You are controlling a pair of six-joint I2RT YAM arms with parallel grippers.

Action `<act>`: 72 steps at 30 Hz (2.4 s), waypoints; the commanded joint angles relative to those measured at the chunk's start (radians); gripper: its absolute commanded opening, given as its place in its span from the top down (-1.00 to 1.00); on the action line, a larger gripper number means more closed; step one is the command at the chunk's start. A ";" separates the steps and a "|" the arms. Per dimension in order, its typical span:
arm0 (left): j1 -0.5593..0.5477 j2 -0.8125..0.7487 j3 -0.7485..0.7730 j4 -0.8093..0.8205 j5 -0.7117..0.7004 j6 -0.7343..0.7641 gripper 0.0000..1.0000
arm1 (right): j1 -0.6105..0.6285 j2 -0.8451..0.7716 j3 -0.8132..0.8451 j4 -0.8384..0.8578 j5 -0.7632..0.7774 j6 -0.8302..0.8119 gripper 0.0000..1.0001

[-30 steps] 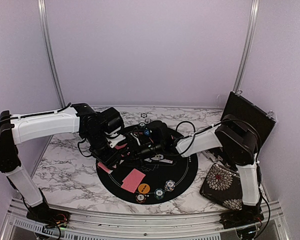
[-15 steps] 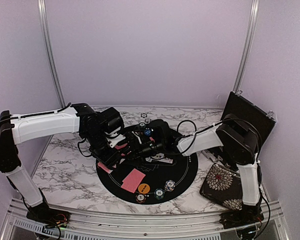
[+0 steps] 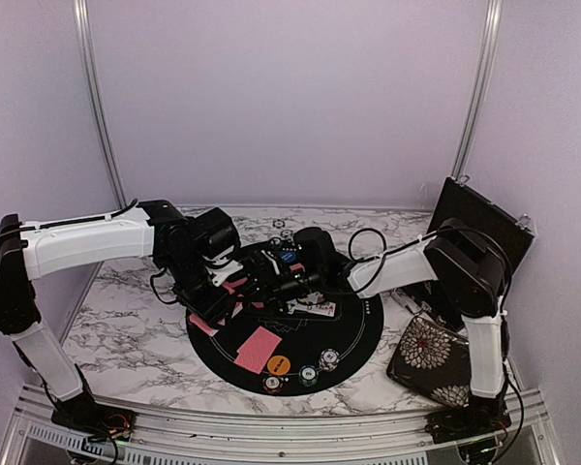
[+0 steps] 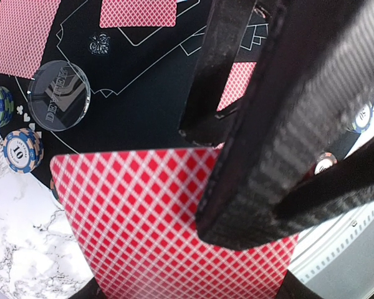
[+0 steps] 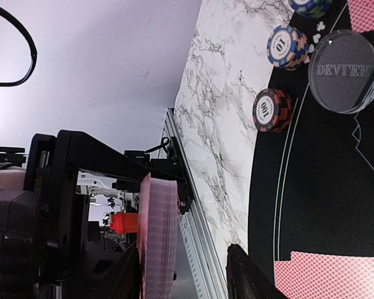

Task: Distribute texas hold em gaming equipment
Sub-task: Pick up the poker card from the face-down deck piles, then place the poker card in the community card area.

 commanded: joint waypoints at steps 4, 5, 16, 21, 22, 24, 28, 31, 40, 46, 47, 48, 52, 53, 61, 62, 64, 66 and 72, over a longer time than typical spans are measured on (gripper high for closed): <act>-0.002 -0.021 0.007 -0.014 0.000 0.010 0.13 | -0.015 -0.054 -0.011 -0.026 0.018 -0.021 0.13; -0.002 -0.019 0.008 -0.014 0.000 0.010 0.13 | -0.017 -0.056 -0.012 -0.026 0.018 -0.021 0.13; 0.000 -0.017 0.006 -0.015 -0.001 0.010 0.13 | -0.024 -0.096 -0.034 -0.015 0.019 -0.015 0.28; 0.000 -0.017 0.005 -0.014 -0.003 0.008 0.13 | -0.024 -0.119 -0.050 -0.017 0.021 -0.016 0.37; -0.001 -0.018 0.004 -0.015 -0.004 0.009 0.13 | -0.025 -0.122 -0.054 -0.018 0.022 -0.016 0.39; 0.000 -0.019 0.004 -0.015 -0.006 0.008 0.13 | -0.024 -0.128 -0.061 -0.014 0.024 -0.014 0.42; 0.000 -0.017 0.004 -0.015 -0.005 0.007 0.13 | -0.024 -0.135 -0.071 -0.010 0.024 -0.011 0.50; 0.000 -0.017 0.006 -0.015 -0.006 0.006 0.13 | -0.020 -0.134 -0.071 -0.008 0.021 -0.009 0.54; 0.000 -0.016 0.007 -0.014 -0.003 0.008 0.13 | -0.017 -0.134 -0.077 0.009 0.021 0.004 0.71; 0.000 -0.016 0.003 -0.015 -0.003 0.007 0.13 | -0.023 -0.141 -0.076 0.004 0.022 0.005 0.87; 0.000 -0.016 0.002 -0.015 -0.002 0.007 0.13 | -0.025 -0.143 -0.076 0.003 0.021 0.005 0.88; 0.000 -0.017 0.002 -0.015 -0.003 0.007 0.13 | -0.025 -0.143 -0.077 0.001 0.021 0.004 0.90; 0.000 -0.018 -0.001 -0.015 -0.004 0.004 0.13 | -0.030 -0.150 -0.079 0.001 0.021 0.004 1.00; 0.000 -0.019 -0.003 -0.014 -0.004 0.004 0.13 | -0.032 -0.152 -0.080 0.001 0.021 0.004 1.00; 0.001 -0.029 -0.012 -0.013 -0.006 -0.003 0.13 | -0.054 -0.168 -0.093 0.006 0.011 0.008 1.00; 0.001 -0.030 -0.012 -0.012 -0.006 -0.002 0.13 | -0.058 -0.169 -0.098 0.016 0.008 0.015 1.00; 0.000 -0.031 -0.014 -0.011 -0.008 -0.004 0.13 | -0.066 -0.171 -0.105 0.032 0.001 0.027 1.00; 0.001 -0.034 -0.019 -0.011 -0.009 -0.004 0.13 | -0.075 -0.173 -0.109 0.031 -0.002 0.025 1.00; 0.002 -0.048 -0.036 -0.005 -0.012 -0.008 0.13 | -0.109 -0.178 -0.117 0.000 -0.012 -0.006 1.00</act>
